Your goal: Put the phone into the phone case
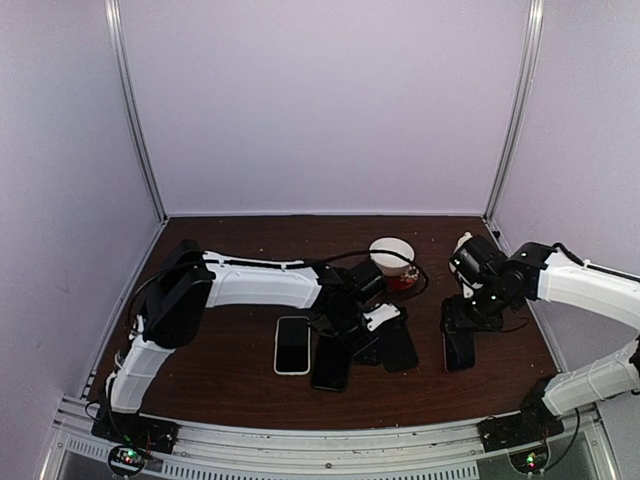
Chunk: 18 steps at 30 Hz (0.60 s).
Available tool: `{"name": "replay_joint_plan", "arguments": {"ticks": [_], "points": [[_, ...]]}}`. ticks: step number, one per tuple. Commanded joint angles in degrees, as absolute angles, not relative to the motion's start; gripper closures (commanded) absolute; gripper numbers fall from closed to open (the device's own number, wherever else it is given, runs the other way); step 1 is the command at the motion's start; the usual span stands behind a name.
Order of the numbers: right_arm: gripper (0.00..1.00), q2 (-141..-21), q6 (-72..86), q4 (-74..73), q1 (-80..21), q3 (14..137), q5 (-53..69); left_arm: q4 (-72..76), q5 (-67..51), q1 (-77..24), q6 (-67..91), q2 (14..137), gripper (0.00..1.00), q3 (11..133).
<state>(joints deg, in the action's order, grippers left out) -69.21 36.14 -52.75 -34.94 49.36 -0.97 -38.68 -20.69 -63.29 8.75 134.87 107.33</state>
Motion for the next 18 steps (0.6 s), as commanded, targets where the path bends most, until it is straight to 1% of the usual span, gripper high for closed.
{"name": "replay_joint_plan", "arguments": {"ticks": [1,4,7,11,14,18], "points": [[0.44,-67.8,42.5,-49.1,-40.5,54.8,-6.6,-34.6,-19.9,-57.3,12.7,123.7,0.68,99.8],[0.45,-70.7,46.9,-45.3,-45.8,56.7,-11.1,-30.8,-16.2,-53.7,13.6,115.8,0.63,92.7],[0.44,-77.0,49.8,-43.0,-49.5,60.3,-14.5,-29.7,-8.1,-51.4,13.4,110.6,0.53,87.6],[0.43,-86.1,50.8,-45.7,-51.7,67.5,-14.9,-27.4,-3.4,-51.0,13.8,106.4,0.45,82.8],[0.43,-91.3,51.2,-49.4,-52.6,71.9,-14.5,-24.8,-3.1,-51.0,14.3,104.2,0.41,79.2],[0.43,-94.5,51.5,-50.1,-53.1,73.7,-11.8,-23.7,-2.0,-50.9,13.7,102.9,0.4,76.8]]}}
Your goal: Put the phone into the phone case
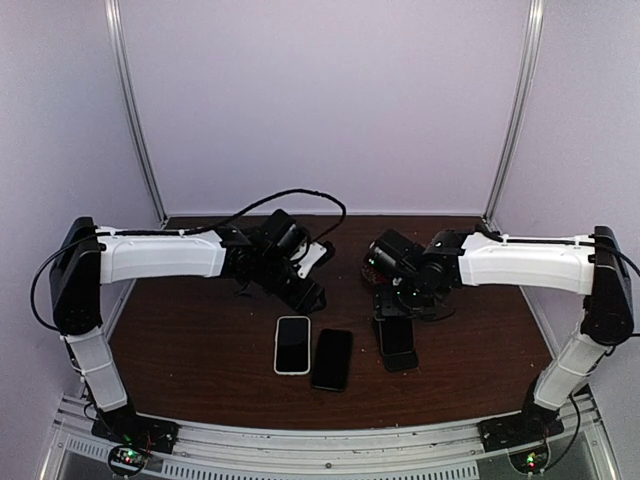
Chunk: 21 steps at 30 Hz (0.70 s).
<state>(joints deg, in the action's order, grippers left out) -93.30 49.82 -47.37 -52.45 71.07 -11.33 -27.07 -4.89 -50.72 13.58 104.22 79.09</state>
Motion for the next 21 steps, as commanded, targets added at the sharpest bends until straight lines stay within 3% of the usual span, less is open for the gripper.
{"name": "replay_joint_plan", "arguments": {"ticks": [1,21], "points": [[0.43,-94.9,51.7,-50.1,-53.2,73.7,-11.4,-23.7,-1.8,-51.0,13.6,102.8,0.39,76.7],[0.45,-100.3,50.3,-45.2,-52.6,69.9,-9.6,-24.0,-2.6,-51.0,12.9,101.8,0.39,76.3]]}}
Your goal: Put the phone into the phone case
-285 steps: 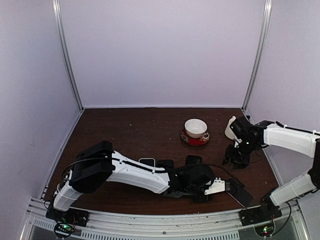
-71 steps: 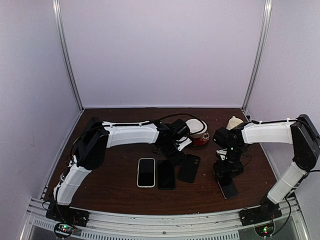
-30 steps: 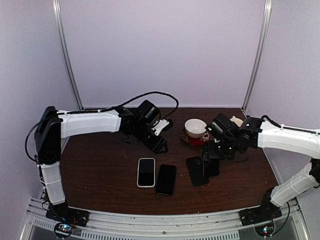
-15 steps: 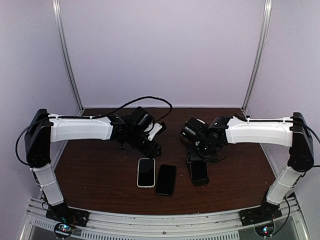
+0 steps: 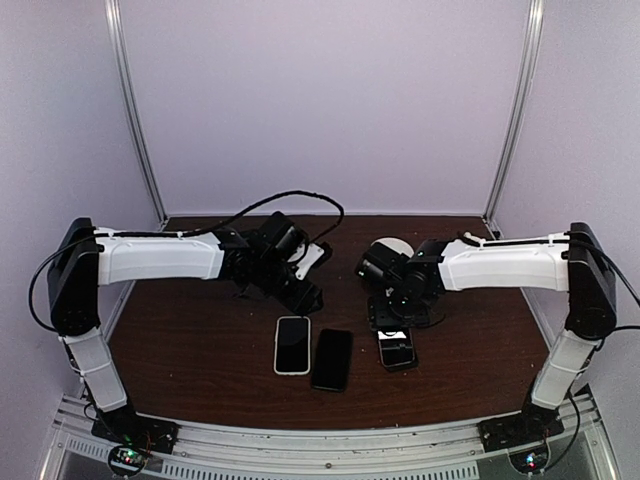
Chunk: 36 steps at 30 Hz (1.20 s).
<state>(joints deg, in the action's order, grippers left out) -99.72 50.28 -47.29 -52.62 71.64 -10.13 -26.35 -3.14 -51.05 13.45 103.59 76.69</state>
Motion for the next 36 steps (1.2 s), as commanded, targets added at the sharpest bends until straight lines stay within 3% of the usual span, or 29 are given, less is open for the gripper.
{"name": "replay_joint_plan", "arguments": {"ticks": [1,11,36], "points": [[0.45,-100.2,50.7,-44.9,-52.6,69.4,-9.3,-24.0,-2.8,-51.0,12.8,101.8,0.39,76.4],[0.45,-98.9,47.4,-48.7,-51.5,71.5,-11.8,-24.2,-3.4,-51.0,12.9,102.3,0.39,76.6],[0.51,-94.7,45.3,-39.0,-50.3,68.3,-13.1,-24.4,-3.6,-51.0,12.8,103.1,0.39,77.0]]}}
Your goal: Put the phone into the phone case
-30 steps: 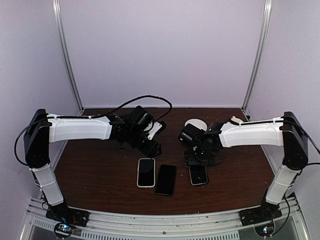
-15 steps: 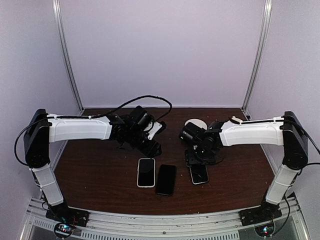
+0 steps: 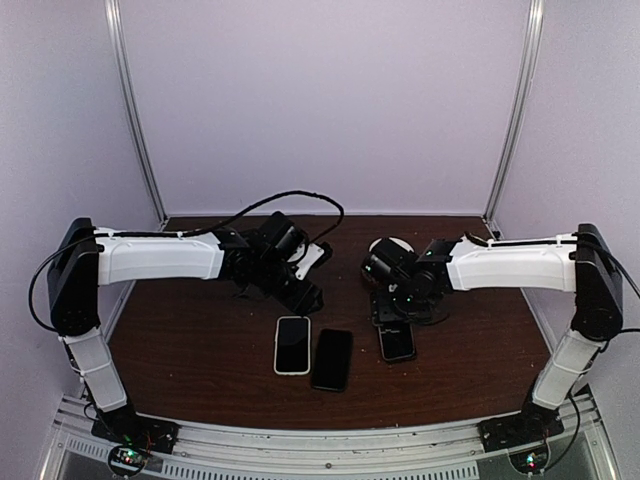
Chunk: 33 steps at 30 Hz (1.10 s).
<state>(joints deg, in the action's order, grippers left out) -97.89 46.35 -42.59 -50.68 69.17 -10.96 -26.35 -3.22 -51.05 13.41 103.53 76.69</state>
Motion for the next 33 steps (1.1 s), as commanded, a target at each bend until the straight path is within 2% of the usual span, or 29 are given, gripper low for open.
{"name": "replay_joint_plan", "arguments": {"ticks": [1,12,23,30,33], "points": [[0.51,-94.4,45.0,-38.7,-50.3,68.2,-13.0,-24.5,-3.6,-51.0,12.7,103.1,0.39,77.0],[0.52,-95.2,46.5,-38.9,-49.8,65.5,-17.1,-24.5,-3.6,-50.9,12.7,103.2,0.39,77.0],[0.52,-98.1,49.7,-36.1,-49.7,63.9,-9.9,-24.7,-3.8,-51.0,12.7,103.8,0.39,77.2],[0.52,-99.6,49.4,-35.9,-49.7,64.3,-10.7,-24.9,-4.1,-51.0,12.7,103.8,0.39,77.4],[0.48,-101.1,49.4,-37.6,-49.9,64.6,-9.4,-24.9,-4.3,-50.9,12.7,104.0,0.39,77.4]]}}
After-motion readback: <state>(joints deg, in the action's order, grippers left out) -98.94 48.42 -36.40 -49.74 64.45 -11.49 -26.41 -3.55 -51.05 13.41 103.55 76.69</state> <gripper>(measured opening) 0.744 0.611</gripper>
